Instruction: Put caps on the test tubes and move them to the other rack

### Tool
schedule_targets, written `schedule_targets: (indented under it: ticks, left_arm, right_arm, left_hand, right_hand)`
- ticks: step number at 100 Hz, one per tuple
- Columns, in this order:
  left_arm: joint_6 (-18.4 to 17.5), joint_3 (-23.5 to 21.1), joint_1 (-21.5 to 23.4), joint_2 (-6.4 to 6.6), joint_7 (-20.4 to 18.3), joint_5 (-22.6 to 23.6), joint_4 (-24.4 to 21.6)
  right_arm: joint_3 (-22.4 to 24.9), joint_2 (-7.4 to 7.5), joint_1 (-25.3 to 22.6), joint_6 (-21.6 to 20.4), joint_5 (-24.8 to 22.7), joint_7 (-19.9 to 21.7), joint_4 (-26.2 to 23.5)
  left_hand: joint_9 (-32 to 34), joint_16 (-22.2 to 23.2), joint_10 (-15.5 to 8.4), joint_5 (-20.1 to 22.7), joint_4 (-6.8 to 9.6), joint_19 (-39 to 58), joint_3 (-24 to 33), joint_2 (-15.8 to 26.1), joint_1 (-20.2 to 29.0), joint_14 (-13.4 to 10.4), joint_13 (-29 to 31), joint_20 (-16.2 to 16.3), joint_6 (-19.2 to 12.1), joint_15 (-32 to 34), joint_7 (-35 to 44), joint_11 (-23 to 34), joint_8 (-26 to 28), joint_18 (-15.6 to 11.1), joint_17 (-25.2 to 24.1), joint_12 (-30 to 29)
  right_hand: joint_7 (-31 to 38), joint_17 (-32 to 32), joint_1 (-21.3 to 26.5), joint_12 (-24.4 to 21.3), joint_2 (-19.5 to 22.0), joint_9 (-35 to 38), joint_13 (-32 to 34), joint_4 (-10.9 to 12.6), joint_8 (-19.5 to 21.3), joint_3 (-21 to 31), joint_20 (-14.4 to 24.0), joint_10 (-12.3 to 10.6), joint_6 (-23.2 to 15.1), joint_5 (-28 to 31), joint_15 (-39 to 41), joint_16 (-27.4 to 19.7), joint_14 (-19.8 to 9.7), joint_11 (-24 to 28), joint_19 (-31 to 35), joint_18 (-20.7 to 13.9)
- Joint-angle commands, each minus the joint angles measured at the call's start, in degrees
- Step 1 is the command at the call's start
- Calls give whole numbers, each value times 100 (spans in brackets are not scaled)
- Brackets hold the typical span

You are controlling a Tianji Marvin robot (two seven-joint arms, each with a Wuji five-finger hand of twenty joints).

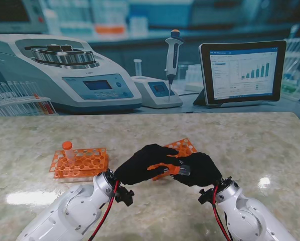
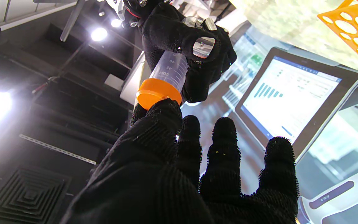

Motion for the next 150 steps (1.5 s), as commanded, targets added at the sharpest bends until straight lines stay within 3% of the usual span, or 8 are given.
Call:
schedule_targets:
  ticks: [1, 28, 54, 67, 100, 119, 124, 150]
  left_arm:
    - [-30, -1, 25, 17, -63, -12, -41]
    - [-59, 14, 12, -2, -26, -59, -65]
    - [3, 36, 13, -11, 7, -32, -161]
    - [32, 29, 18, -19, 44, 4, -179]
    - [179, -57, 64, -27, 217, 339, -235]
    - [268, -55, 49, -32, 263, 416, -223]
    - [282, -48, 38, -36, 293, 455, -214]
    - [395, 67, -71, -61, 349, 459, -115]
  right_arm:
    - [-20, -20, -27, 15, 16, 12, -42]
    - [-24, -20, -24, 18, 20, 16, -41]
    - [-16, -21, -32, 25, 24, 14, -52]
    - [-12, -22, -39, 32, 26, 13, -58]
    - [-19, -21, -36, 49, 28, 14, -58]
    - [-19, -21, -36, 54, 30, 16, -58]
    - [-19, -21, -36, 54, 30, 16, -58]
    - [-25, -22, -32, 55, 23, 4, -51]
  left_hand:
    - [-136, -74, -106, 291, 186, -240, -210, 219, 148, 15, -179, 57, -315, -136, 356, -90, 45, -9, -111, -152]
    - [-244, -79, -85, 13, 235, -300, -860, 225, -490, -9, -229, 87, -48, -152, -21, -133, -139, -27, -130, -157]
    - [-432, -31, 64, -71, 311, -330, -1170, 300, -863, -64, -300, 125, 1227, -127, -475, -120, -320, -66, -118, -79]
    - [-607, 35, 95, -201, 383, -334, -1184, 176, -1036, -95, -367, 155, 1475, -106, -449, -109, 114, -85, -129, 42]
    - [-917, 204, 77, -944, 226, -304, -810, -347, -1432, -137, -476, 236, 1568, -46, 573, -2, 1545, -83, -145, 272]
    - [-940, 234, 97, -1121, 173, -268, -605, -646, -1531, -126, -477, 254, 1585, -31, 944, 19, 1828, -80, -124, 305]
    - [-925, 257, 102, -1160, 75, -226, -68, -841, -1802, -122, -464, 260, 1581, -22, 1091, 36, 1953, -68, -121, 322]
    - [-921, 282, 110, -1209, 46, -183, 77, -971, -1855, -107, -437, 269, 1591, 13, 1297, 71, 2084, -64, -89, 343]
  right_hand:
    - [313, 435, 165, 68, 204, 237, 154, -24, 151, -1, 262, 40, -491, 45, 998, 346, -384, -18, 1763, -651]
    - [313, 435, 173, 69, 203, 238, 154, -22, 151, 0, 262, 34, -491, 45, 998, 346, -384, -20, 1763, -651]
    - [313, 435, 167, 69, 206, 238, 154, -24, 151, -2, 262, 33, -491, 45, 998, 346, -384, -24, 1763, -651]
    - [313, 435, 171, 70, 202, 239, 154, -24, 151, -3, 262, 43, -491, 45, 998, 346, -384, -22, 1763, -651]
    - [310, 435, 167, 70, 201, 239, 154, -24, 151, 1, 262, 35, -498, 43, 998, 346, -384, -24, 1763, -651]
    - [309, 435, 166, 69, 195, 239, 154, -25, 150, -3, 262, 33, -487, 47, 998, 346, -384, -25, 1763, -651]
    - [309, 435, 168, 69, 197, 239, 154, -25, 150, -1, 262, 35, -487, 47, 998, 346, -384, -25, 1763, -651]
    - [309, 435, 166, 69, 197, 238, 154, -25, 149, 1, 262, 41, -489, 48, 998, 346, -384, -25, 1763, -651]
